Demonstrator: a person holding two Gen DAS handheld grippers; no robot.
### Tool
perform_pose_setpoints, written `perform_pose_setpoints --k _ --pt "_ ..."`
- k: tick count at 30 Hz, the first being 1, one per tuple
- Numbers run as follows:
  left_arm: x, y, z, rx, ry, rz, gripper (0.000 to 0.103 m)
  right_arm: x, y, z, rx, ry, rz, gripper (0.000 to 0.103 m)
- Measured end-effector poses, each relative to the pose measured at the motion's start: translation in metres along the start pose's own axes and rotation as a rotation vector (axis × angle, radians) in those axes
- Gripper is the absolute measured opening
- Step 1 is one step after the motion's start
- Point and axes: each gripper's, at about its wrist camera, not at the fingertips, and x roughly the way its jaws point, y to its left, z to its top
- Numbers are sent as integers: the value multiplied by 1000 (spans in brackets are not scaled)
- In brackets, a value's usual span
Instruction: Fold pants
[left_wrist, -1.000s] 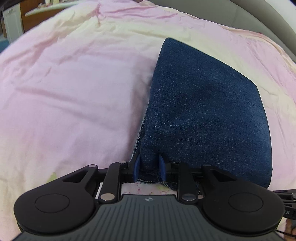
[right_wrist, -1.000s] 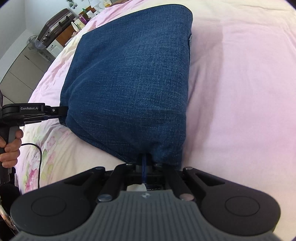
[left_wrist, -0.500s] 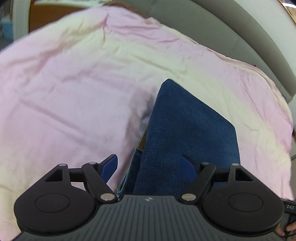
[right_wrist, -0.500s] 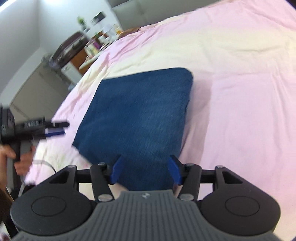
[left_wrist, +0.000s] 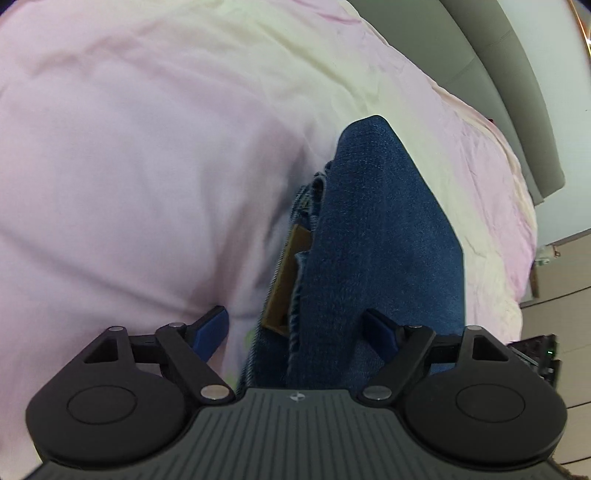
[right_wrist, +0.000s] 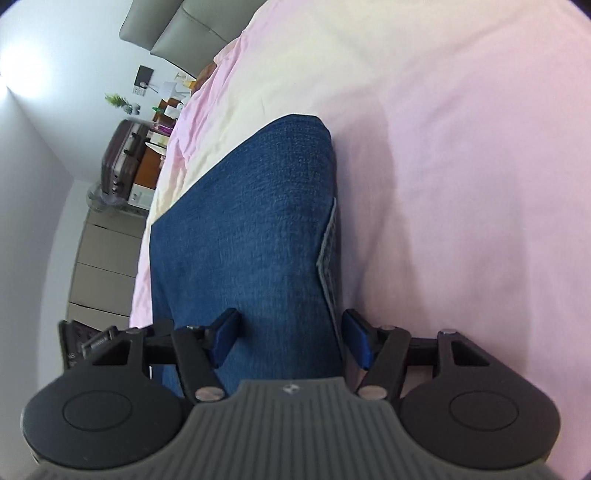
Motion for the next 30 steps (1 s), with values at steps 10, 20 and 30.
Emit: perform_pose_setpoints --k 10,20,30 --pt "4 -34 2 63 -23 45 47 16 -5 7 68 21 23 33" --pt "-46 -103 -41 146 -64 77 35 -49 53 4 54 33 13 17" --pt "-46 -134 -110 179 -14 122 34 -128 32 -61 95 33 43 17"
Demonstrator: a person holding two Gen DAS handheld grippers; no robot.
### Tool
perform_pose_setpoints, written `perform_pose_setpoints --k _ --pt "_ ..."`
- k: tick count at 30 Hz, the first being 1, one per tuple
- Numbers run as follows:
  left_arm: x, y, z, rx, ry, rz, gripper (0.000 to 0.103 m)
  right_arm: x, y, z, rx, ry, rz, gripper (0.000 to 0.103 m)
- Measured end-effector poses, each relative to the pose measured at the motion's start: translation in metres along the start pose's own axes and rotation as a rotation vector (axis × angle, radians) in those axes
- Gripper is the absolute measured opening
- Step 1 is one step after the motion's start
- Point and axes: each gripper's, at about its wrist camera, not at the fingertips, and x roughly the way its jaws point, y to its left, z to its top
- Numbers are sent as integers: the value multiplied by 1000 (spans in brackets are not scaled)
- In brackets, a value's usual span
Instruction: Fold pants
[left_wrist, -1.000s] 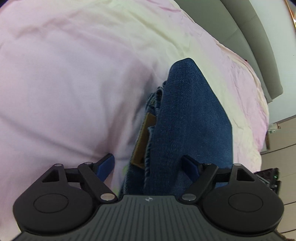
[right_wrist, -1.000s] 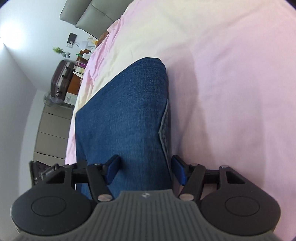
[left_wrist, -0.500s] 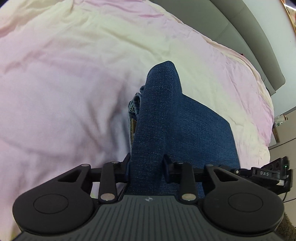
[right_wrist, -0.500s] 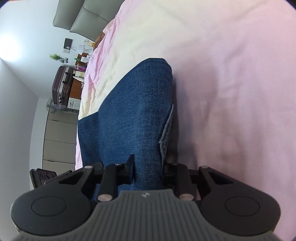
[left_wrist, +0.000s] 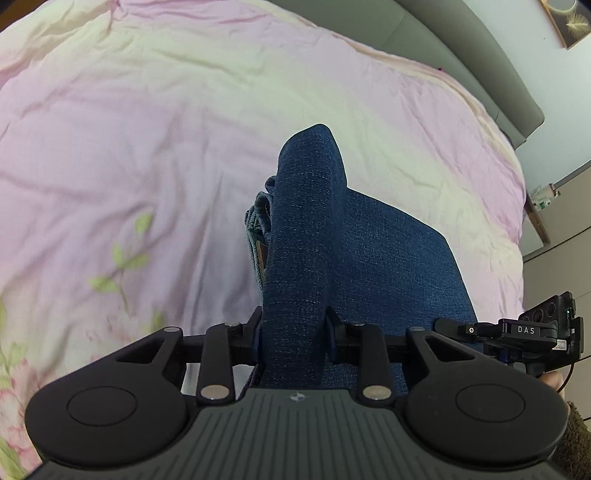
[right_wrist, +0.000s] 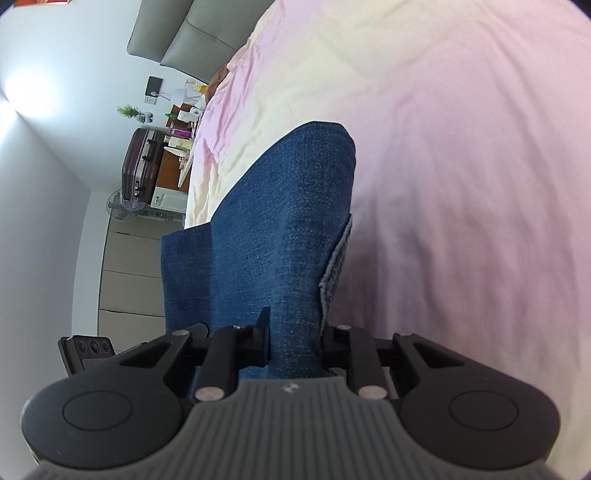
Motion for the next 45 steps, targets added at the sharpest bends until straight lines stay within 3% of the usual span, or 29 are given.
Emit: perform_pose_setpoints --k 7,20,25,30,35,40,45 --pt "36 9 -21 -22 37 61 35 10 -47 -26 15 5 -42 17" --pt "51 28 -26 -35 36 26 41 34 -67 -28 -32 8 -111 24" --pt "40 15 -29 0 17 99 56 30 -53 -29 -57 5 -169 34" --pt "-8 -7 -31 111 -55 218 63 -3 -22 -30 -173 -49 -312 51" --pt "-86 -62 -36 274 -209 357 65 -60 30 -45 -383 -134 -361 61" --pt "-159 -124 -56 378 -363 442 68 -119 90 -84 -593 -232 -377 70" --pt "-213 -184 -104 458 -521 494 77 -171 138 -144 -753 -349 -373 84"
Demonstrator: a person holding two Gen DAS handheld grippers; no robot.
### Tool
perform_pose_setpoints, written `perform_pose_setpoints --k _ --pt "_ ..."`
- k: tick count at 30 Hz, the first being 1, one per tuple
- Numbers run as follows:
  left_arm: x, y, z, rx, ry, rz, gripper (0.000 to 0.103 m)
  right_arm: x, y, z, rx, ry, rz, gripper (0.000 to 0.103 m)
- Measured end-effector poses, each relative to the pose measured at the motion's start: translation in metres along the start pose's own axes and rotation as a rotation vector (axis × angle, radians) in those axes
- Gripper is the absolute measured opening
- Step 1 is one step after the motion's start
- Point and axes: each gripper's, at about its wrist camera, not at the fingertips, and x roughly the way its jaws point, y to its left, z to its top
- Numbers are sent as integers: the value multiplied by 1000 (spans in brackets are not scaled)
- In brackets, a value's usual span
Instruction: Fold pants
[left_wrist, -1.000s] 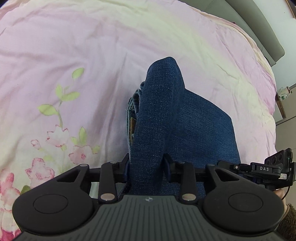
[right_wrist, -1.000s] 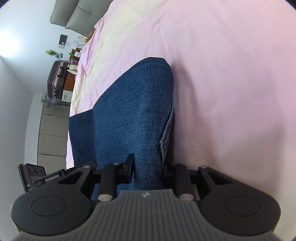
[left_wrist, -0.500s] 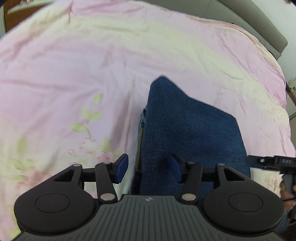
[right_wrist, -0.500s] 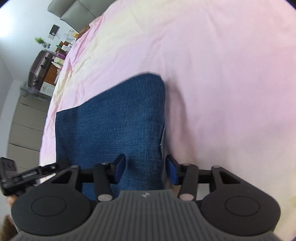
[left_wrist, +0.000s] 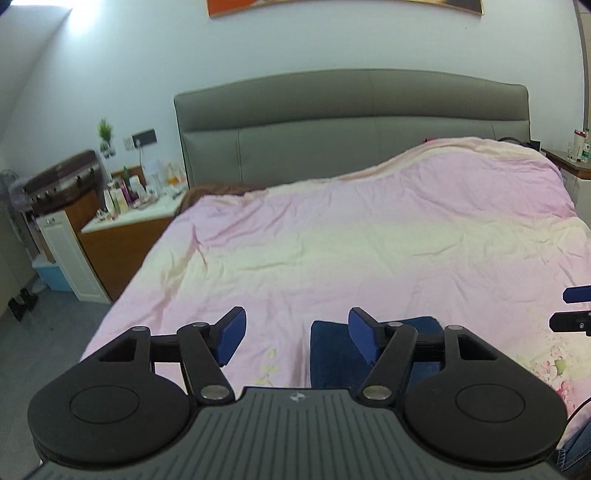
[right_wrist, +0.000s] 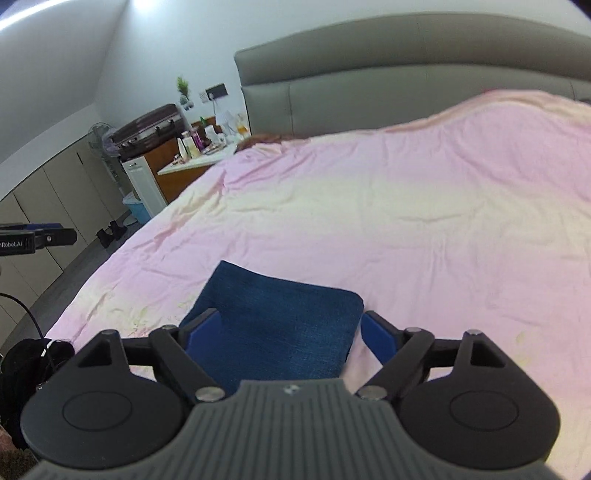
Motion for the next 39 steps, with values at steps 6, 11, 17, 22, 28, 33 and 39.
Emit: perform_pose_setpoints --k 6,11,17,22,28,33,39 --pt "-57 -40 -29 -38 -95 4 81 -81 49 -28 -99 -177 -48 96" --pt "-83 -64 -65 -59 -155 54 88 -119 74 -66 -84 -248 -83 96" --pt "-83 -86 -102 -60 -141 97 89 -123 96 -112 -125 -244 -172 97" --pt "-60 -99 -129 -63 -44 119 89 -101 102 -142 -149 -213 -229 97" --pt "-36 -108 -152 -91 57 100 89 -69 95 -160 -131 -146 -232 97" --pt "-32 -116 -153 -74 50 96 89 -56 88 -163 -91 -134 -249 97" --pt "-26 -122 -151 -71 55 94 89 -48 84 -162 -69 -126 -248 97"
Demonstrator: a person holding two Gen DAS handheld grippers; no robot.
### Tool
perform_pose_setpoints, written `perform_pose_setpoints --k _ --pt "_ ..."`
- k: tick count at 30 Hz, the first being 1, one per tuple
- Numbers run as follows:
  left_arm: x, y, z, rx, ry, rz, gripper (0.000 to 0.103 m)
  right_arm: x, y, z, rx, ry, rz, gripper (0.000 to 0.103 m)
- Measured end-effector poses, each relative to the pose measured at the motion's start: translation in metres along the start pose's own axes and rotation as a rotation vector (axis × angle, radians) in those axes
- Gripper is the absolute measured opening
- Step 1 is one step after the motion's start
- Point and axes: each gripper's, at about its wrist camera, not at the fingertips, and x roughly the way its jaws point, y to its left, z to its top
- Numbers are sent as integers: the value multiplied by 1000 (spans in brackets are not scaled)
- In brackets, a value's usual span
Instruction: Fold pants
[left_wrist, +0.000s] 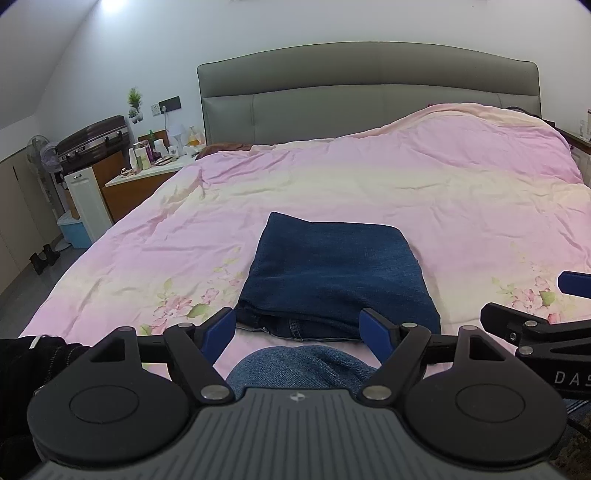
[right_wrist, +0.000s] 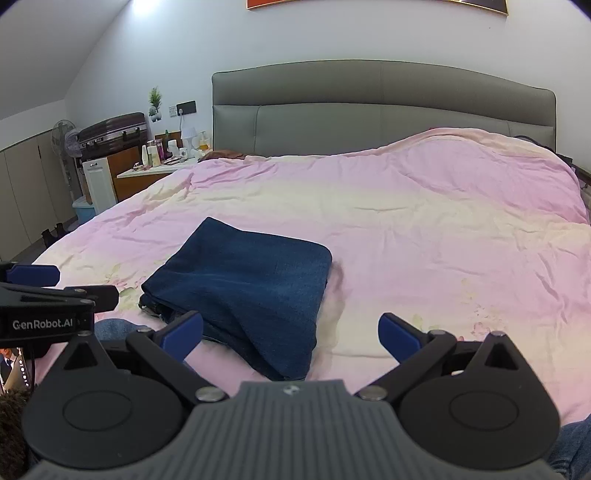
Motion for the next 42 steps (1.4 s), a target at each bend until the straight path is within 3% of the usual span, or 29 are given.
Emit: perform_pose_setpoints --k 42 --pt "-12 7 4 20 -16 8 89 -14 -7 1 11 -9 28 97"
